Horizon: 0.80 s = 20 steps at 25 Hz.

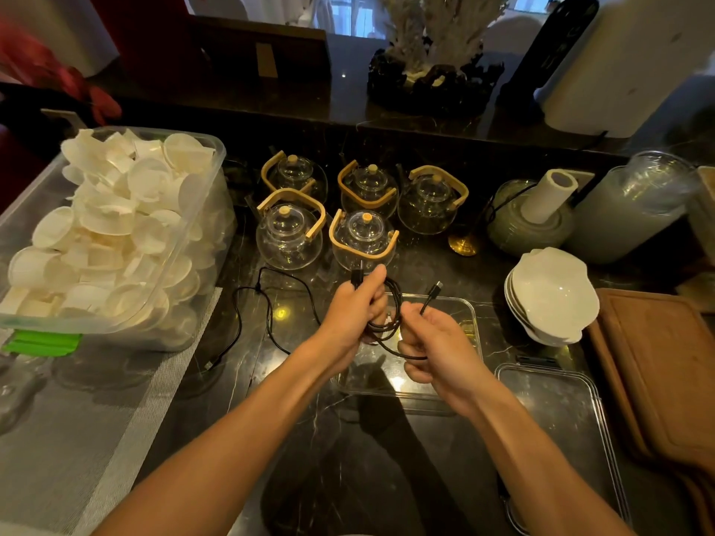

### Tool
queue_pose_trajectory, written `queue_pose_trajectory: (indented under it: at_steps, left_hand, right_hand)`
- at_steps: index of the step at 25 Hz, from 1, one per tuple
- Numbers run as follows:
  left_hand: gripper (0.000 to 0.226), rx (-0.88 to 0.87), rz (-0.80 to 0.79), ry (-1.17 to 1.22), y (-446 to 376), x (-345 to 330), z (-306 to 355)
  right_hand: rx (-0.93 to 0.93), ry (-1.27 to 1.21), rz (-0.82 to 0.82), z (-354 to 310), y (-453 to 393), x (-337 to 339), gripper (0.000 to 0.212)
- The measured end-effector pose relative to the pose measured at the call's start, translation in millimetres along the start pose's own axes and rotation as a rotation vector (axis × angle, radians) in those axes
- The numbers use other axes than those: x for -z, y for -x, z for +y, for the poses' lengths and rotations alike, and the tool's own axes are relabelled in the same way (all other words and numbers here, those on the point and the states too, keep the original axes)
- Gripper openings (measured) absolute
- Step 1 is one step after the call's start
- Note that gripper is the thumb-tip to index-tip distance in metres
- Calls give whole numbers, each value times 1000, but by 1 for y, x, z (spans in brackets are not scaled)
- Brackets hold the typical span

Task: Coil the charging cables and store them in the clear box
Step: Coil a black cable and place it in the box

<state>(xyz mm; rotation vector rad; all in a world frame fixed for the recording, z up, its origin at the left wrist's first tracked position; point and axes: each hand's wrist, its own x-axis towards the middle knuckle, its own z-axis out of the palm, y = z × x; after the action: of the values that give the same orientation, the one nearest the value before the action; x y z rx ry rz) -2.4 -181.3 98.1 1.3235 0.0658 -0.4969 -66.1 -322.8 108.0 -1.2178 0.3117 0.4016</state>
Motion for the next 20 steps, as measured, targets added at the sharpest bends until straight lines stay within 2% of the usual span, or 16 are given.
queue_pose_trajectory:
  at_steps: [3,5,8,10,12,14,16,20]
  left_hand:
    - [46,7,67,178,-5,-1,5]
    - [45,-5,80,196,-8,-2,8]
    - [45,14,46,166,-6,-6,7]
    - [46,15,21,111,-4,-9,5]
    - [46,11,16,79,-2,-10,3]
    - [47,-11,32,22,-1,-10,2]
    - [47,-56,84,-94,1,-9,0]
    - [51,-217,250,-344,3,-5,-7]
  right_hand:
    - [-124,-308,59,8,-1,8,51]
    - [-193,-398,102,16,-3,12,44]
    - [-276,-292,135,25,-5,9,35]
    - [-267,-165,160,28,-6,4,27]
    - [-180,55,184,28,-8,0,23]
    - [-48,240,164,26,-9,-3,29]
    - [28,276,145,24,-9,-5,38]
    - [102,187,37,27,-9,2,27]
